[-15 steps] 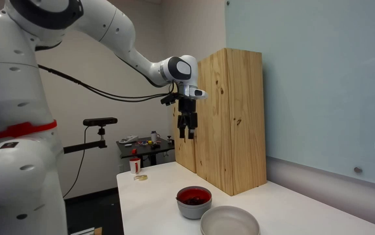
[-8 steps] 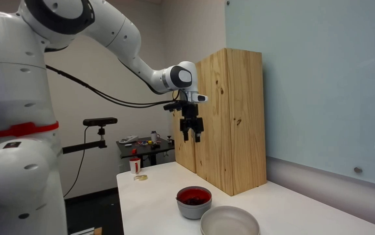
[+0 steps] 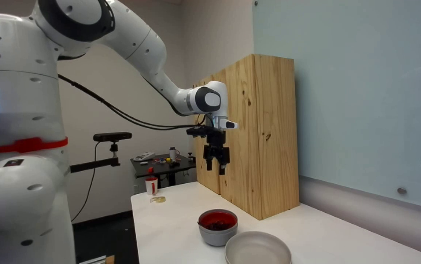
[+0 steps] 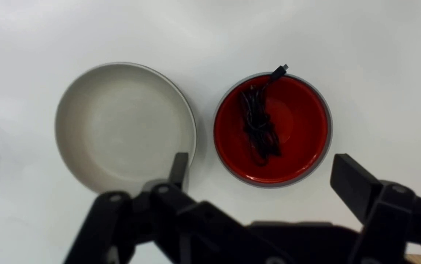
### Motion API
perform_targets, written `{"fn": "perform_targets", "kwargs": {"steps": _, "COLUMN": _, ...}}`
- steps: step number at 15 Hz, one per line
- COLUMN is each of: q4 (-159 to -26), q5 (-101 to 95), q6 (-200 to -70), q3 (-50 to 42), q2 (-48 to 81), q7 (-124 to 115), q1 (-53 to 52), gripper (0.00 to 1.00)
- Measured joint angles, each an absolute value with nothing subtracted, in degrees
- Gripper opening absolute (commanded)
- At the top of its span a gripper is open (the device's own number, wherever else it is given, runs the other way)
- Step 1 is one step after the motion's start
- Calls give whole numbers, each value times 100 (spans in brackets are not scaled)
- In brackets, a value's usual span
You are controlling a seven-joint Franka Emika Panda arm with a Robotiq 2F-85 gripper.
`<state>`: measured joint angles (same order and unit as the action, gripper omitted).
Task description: Remove the black cable from the orange bowl and put it on the table
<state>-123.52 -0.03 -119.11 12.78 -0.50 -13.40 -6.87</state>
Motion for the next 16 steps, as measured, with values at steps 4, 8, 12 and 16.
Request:
{"fn": "perform_targets", "kwargs": {"steps": 4, "q4": -12437, "q5": -177, "q6": -11983, "q3": 1272, "q2": 225, "q7": -1477, "q1": -729, "gripper": 100}}
{"fn": "perform_targets", "kwargs": {"steps": 8, "q4": -12431, "q5": -254, "q6": -12032, "q3": 1266, "q2": 396, "q7": -1476, "q1": -784, "gripper": 100}}
{"fn": "perform_targets", "kwargs": {"steps": 12, "q4": -12428, "q5": -667, "q6": -12297, "q3": 1245, "q2": 438, "q7": -1481, "q1": -828, "gripper": 100}}
{"fn": "perform_targets", "kwargs": {"steps": 16, "q4": -12425, "q5": -658, "q6": -12491, "q3": 1241, "q2": 570, "q7": -1407, "q1": -875, "gripper": 100}}
